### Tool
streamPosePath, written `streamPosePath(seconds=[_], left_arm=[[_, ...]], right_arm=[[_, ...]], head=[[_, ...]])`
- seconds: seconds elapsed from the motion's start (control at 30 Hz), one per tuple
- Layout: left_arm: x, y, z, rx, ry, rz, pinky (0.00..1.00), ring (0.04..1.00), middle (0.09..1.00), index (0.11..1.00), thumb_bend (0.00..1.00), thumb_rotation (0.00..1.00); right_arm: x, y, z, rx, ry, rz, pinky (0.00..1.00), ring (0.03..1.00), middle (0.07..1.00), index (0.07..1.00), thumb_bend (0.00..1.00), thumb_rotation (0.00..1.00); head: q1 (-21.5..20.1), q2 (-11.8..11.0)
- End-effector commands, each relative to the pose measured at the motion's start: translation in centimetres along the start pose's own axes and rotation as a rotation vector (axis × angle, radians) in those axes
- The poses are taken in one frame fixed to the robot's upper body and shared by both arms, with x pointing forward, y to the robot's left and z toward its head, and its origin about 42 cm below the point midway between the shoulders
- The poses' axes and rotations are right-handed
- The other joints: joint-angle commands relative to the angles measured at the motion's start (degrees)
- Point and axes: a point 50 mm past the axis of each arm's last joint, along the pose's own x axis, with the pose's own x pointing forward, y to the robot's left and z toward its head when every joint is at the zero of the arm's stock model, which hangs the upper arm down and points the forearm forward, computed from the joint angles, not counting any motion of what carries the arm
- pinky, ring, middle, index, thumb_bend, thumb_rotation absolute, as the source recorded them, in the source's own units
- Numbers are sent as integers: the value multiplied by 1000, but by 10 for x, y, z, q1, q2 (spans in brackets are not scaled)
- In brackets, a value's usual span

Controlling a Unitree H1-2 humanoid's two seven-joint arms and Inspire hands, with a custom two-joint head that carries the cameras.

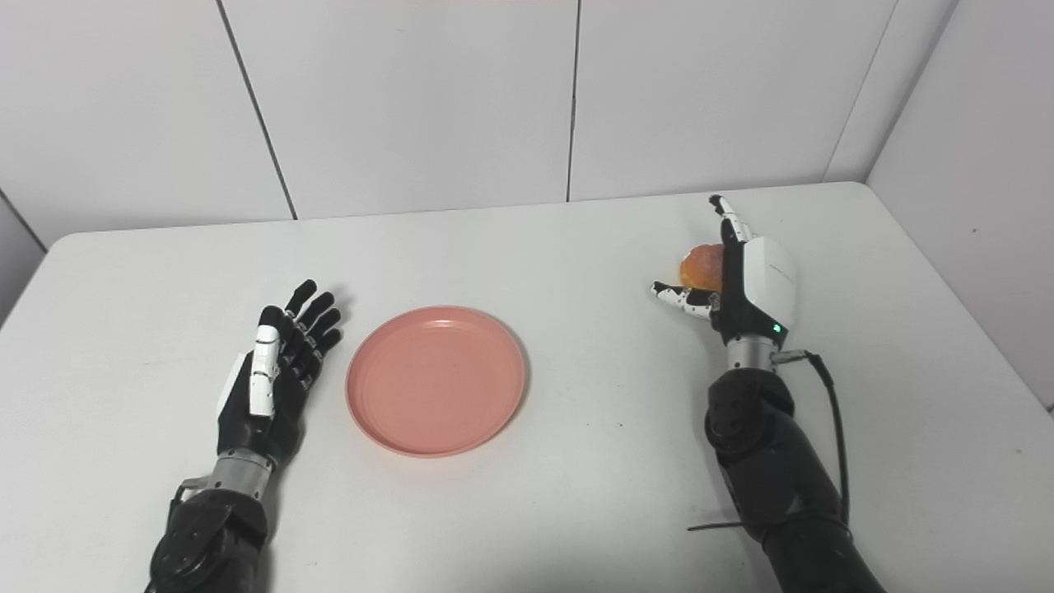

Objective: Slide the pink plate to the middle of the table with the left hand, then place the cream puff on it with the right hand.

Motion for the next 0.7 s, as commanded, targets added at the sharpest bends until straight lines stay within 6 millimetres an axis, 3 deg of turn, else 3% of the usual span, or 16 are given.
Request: streamPosePath(seconds=[0.0,0.07,0.17,0.37,0.47,0.53,0.57,0.67], left_arm=[[-16,10,-16,-5,71,15,940,932,927,919,587,1000],[-17,10,-16,-3,71,18,939,930,924,915,587,1000],[-17,10,-17,-5,73,20,932,925,917,907,590,1000],[-16,8,-17,-6,70,16,939,930,922,910,588,1000],[-16,9,-17,-7,65,5,943,934,925,916,591,1000],[-16,8,-17,-6,63,3,946,937,927,917,600,1000],[-16,8,-17,-6,62,4,948,939,929,916,608,1000],[-16,7,-16,-4,61,3,948,934,927,915,611,1000]], right_arm=[[18,-10,10,-4,-16,-16,700,815,869,867,642,89],[18,-10,8,-5,-4,-2,690,808,871,864,618,62],[18,-10,6,-1,9,6,509,660,868,860,509,4],[18,-12,2,-43,8,7,616,773,856,848,368,0],[18,-13,2,-51,16,-4,577,768,833,821,323,0],[18,-13,2,-42,37,-10,521,745,824,807,331,0],[18,-13,3,-36,55,-14,462,713,813,790,387,0],[17,-14,5,-19,97,-29,425,636,787,769,407,0]], head=[[0,0],[0,1],[0,1],[2,1],[4,2],[4,2],[4,2],[5,5]])
